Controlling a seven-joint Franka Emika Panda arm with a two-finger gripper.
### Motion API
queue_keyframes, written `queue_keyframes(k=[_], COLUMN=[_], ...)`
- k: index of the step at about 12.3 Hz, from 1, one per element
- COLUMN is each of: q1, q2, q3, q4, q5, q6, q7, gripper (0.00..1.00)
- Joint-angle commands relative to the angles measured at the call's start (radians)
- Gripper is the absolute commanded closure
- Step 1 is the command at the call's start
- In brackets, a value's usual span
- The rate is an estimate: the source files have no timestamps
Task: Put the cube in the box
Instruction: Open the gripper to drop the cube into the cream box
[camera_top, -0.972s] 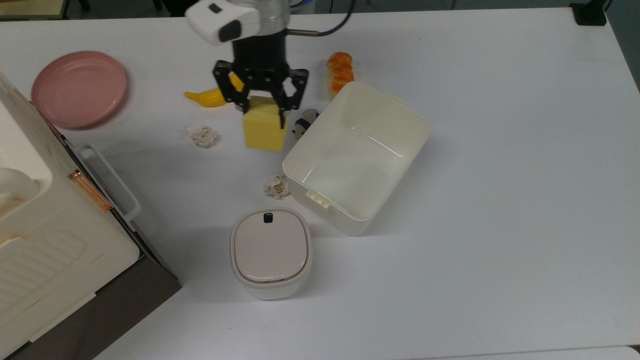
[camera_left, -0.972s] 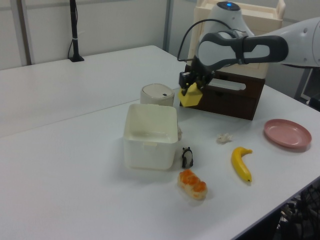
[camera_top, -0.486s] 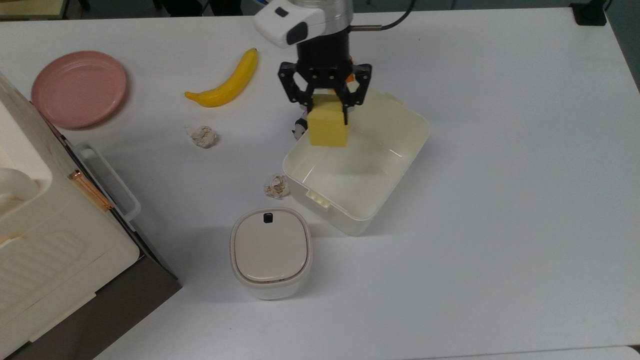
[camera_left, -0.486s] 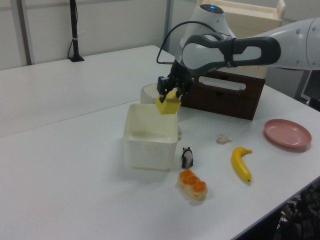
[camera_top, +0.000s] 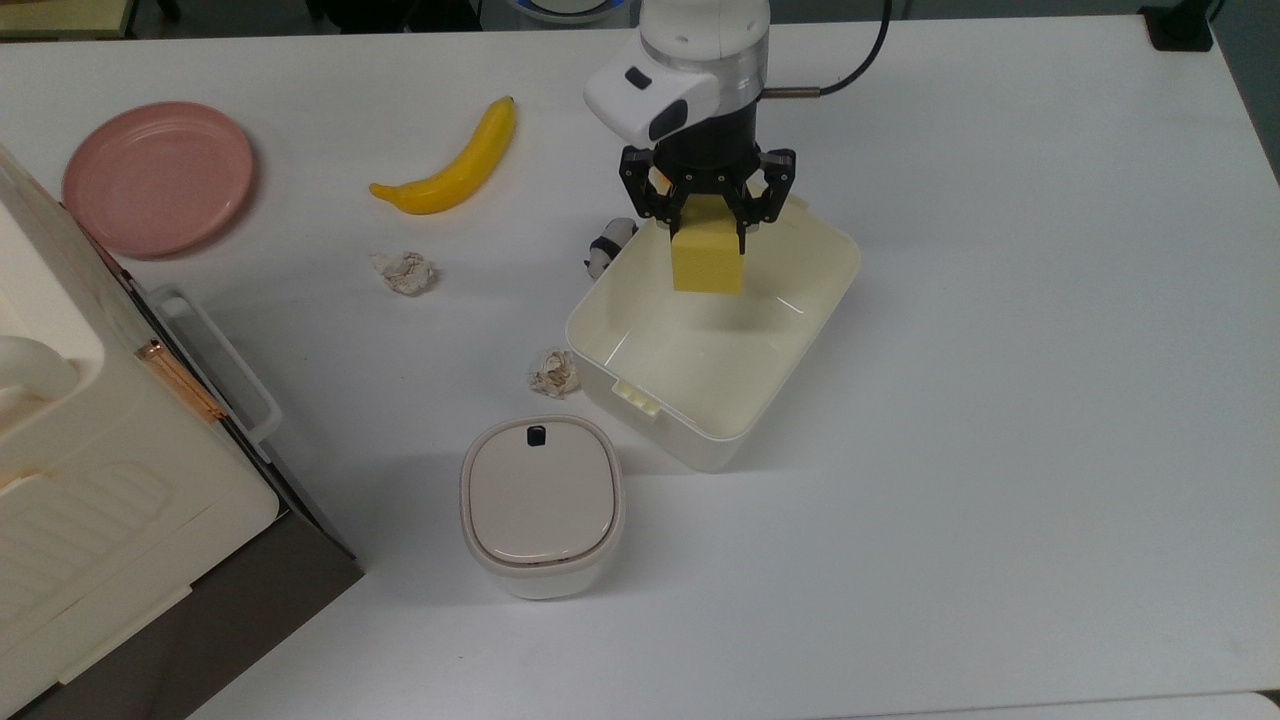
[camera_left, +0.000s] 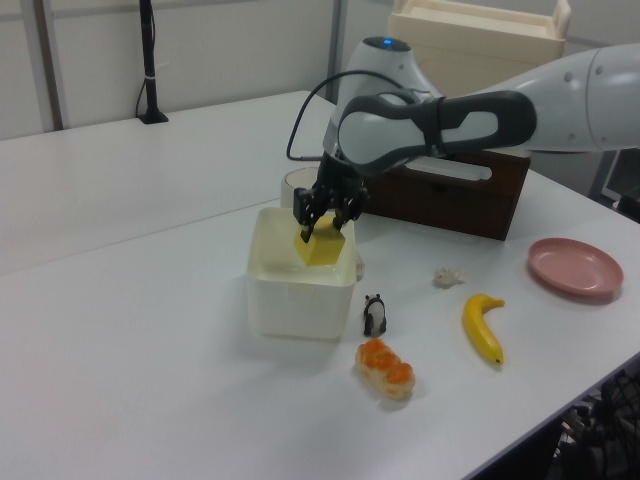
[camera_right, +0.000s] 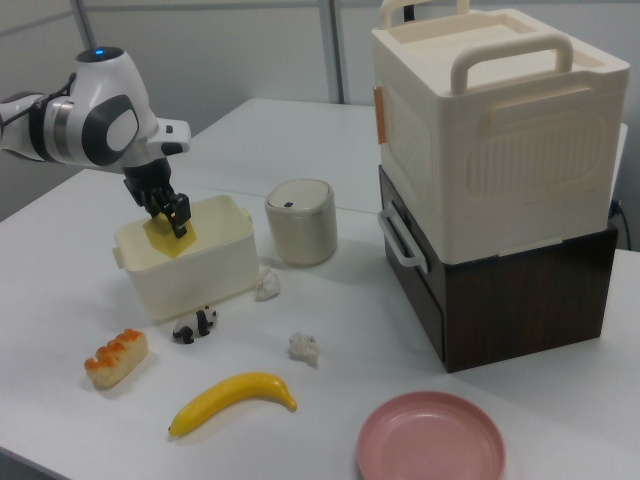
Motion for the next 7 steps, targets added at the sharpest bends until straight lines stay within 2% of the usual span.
queue_keyframes(k=[1, 5, 7], q1=[0.009, 0.007, -0.003], q2=[-0.010, -0.024, -0.041], q3=[-0.008, -0.008, -0.008], q4=[0.005, 0.009, 0.063], q5=[0.011, 0.010, 0.004], q6=[-0.044, -0.050, -0.164], q7=[0.011, 0.054, 0.049], gripper=[0.00, 0.00, 0.00])
